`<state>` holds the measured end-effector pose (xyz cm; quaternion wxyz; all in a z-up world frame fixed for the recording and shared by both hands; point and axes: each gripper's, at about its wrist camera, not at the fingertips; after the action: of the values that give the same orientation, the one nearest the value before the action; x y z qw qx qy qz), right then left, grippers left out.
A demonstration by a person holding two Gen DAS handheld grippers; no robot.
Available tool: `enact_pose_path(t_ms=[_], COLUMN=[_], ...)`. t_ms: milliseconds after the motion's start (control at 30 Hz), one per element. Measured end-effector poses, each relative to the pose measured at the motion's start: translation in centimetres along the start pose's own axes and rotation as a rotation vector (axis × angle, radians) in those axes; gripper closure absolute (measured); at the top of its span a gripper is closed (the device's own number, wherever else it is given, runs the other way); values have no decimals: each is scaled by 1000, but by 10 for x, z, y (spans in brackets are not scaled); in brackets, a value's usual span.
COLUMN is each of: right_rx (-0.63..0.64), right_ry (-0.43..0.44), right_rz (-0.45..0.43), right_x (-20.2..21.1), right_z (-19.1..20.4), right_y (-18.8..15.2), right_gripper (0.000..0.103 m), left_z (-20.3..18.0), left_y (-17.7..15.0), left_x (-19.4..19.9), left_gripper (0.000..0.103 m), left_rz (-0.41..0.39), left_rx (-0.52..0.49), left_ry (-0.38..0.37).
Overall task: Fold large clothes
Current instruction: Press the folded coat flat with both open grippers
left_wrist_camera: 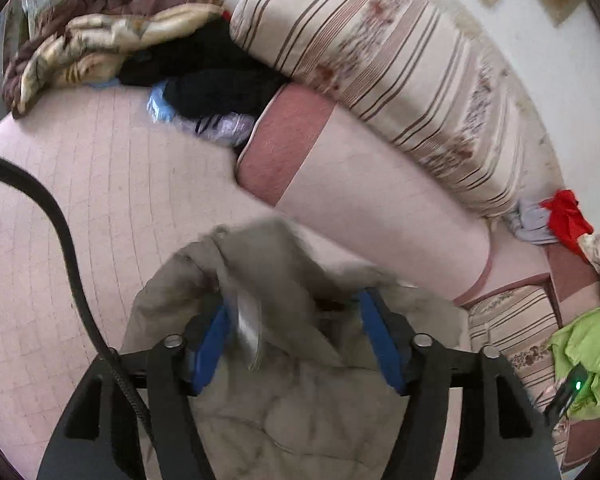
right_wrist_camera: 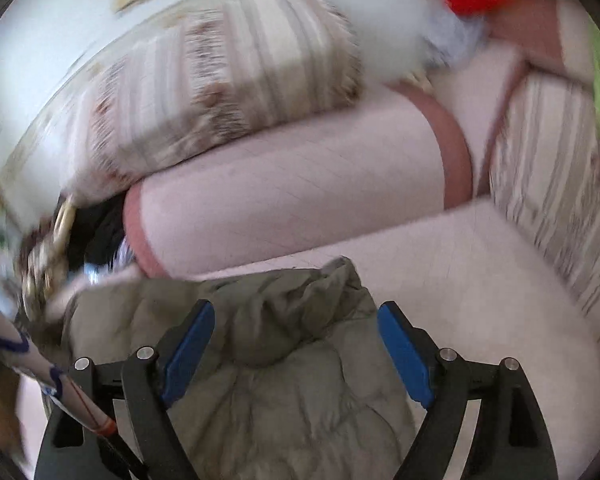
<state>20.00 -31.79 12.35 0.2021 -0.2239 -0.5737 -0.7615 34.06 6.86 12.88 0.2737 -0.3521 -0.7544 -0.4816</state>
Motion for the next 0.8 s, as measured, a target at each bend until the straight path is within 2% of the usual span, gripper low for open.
enact_pose_path(t_ms=[100,167,267,367,467,533,600,800], right_rx=[113,154,146,113,92,78,59,-50], right_ry=[12,18,11,-2,-28,-45,-73,-77], right_rz=[28,61,102,149,183,203,208,205], right_x=[-2,-16,-44,-78,-108,-123,-135,-156], right_z=[27,40,41,32,18,7,-6,-39], right_y=[-19,-31,-43,-50,-56,-58,-62,-68], right_gripper=[16,16,17,17,17,17,17,17], left_z=[-25,-43,-67,-84,-95,-100,-101,-105], left_y=[-10,-22,-51,-76,-89,-94,-96,-95], left_x=[11,5,-27,-74,-118,-143,-157,-176], left_gripper=[35,33,32,32,32,32,28,21], left_rz=[-48,-57,-13,74,102,98,77,42], left_rx=[-86,-154,-252,-306,-344,-376,-398,-409], left_ry=[49,98,152,174,227,277,306,317])
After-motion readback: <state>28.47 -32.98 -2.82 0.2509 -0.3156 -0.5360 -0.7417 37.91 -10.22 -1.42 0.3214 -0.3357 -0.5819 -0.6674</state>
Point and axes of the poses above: each gripper's, at about its wrist camera, not at the fingertips, and x roughly against the way its jaws point, z to its left, y to its top, and after that the axes turned 10 degrees about y, right-handed
